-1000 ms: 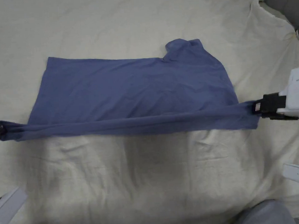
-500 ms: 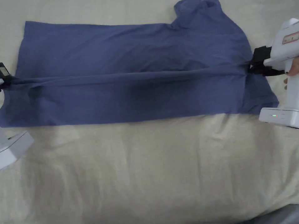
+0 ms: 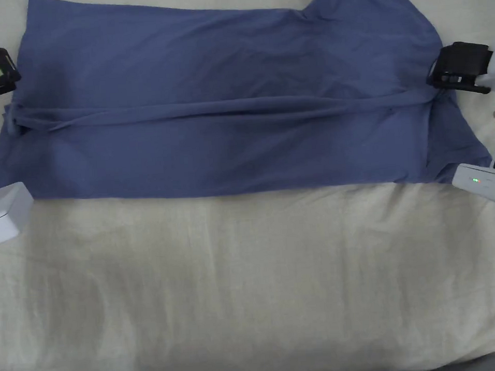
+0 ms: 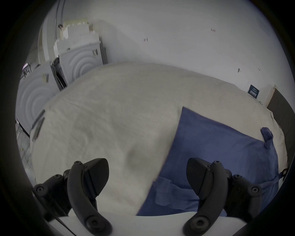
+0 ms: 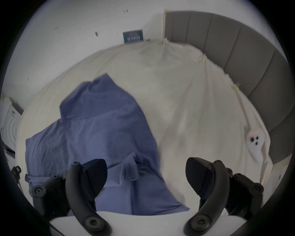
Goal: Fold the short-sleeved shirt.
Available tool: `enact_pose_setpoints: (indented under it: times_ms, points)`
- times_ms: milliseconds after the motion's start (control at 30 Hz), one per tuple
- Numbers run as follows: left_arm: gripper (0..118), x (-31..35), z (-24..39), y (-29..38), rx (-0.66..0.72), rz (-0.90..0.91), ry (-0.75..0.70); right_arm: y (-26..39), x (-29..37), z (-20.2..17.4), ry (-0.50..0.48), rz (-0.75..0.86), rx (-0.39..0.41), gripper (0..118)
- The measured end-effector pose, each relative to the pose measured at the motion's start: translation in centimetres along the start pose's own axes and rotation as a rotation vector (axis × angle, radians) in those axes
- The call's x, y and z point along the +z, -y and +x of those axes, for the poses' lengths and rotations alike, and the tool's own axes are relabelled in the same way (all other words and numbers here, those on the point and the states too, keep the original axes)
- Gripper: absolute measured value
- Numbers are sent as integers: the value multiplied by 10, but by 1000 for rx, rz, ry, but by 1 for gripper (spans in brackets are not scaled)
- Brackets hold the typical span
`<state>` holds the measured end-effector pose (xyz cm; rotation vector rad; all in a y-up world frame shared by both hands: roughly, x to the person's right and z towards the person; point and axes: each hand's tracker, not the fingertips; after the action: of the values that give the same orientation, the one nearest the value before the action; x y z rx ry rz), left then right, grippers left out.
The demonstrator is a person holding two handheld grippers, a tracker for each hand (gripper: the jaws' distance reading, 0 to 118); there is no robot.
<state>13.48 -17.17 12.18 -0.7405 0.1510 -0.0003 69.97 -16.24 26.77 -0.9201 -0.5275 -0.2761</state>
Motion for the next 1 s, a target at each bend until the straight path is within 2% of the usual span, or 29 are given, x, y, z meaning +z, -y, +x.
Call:
enact_pose_setpoints:
  times_ms: [133, 333, 400, 433, 533, 600, 633, 667, 700, 733, 767, 800, 867, 933, 1000]
  points:
    - [105, 45, -5, 3, -106, 153, -4, 13, 52, 2, -37, 200, 124, 102]
    - [105, 121, -10, 37, -134, 307, 81, 73, 141, -4, -127, 455, 190, 105]
    - [100, 141, -14, 49, -127, 326, 110, 93, 162, -6, -130, 522, 218, 105]
    - [97, 152, -16, 56, -122, 334, 144, 104, 172, -9, -123, 545, 224, 105]
    - [73, 177, -23, 72, -117, 348, 170, 131, 191, -8, -124, 572, 213, 105]
    - [51, 190, -29, 82, -109, 367, 188, 144, 200, -6, -147, 583, 184, 100]
    - [35, 195, -32, 86, -108, 370, 193, 150, 205, -5, -156, 589, 166, 94]
    - [14, 200, -33, 90, -106, 373, 200, 155, 209, -3, -166, 592, 151, 81]
    - [3, 204, -35, 94, -100, 378, 205, 157, 212, 0, -177, 594, 144, 66]
    - [0, 208, -38, 99, -89, 389, 213, 162, 216, 1, -188, 602, 135, 44]
    - [0, 213, -42, 104, -80, 397, 220, 166, 220, 1, -181, 616, 129, 13]
    - [0, 217, -43, 106, -74, 402, 228, 170, 223, 0, -171, 626, 130, 1]
    - [0, 222, -47, 112, -69, 399, 236, 177, 227, 4, -149, 656, 111, 0]
    - [0, 226, -47, 117, -71, 398, 237, 181, 231, 8, -186, 642, 94, 0]
    - [0, 230, -50, 121, -60, 400, 247, 187, 231, 7, -183, 641, 94, 0]
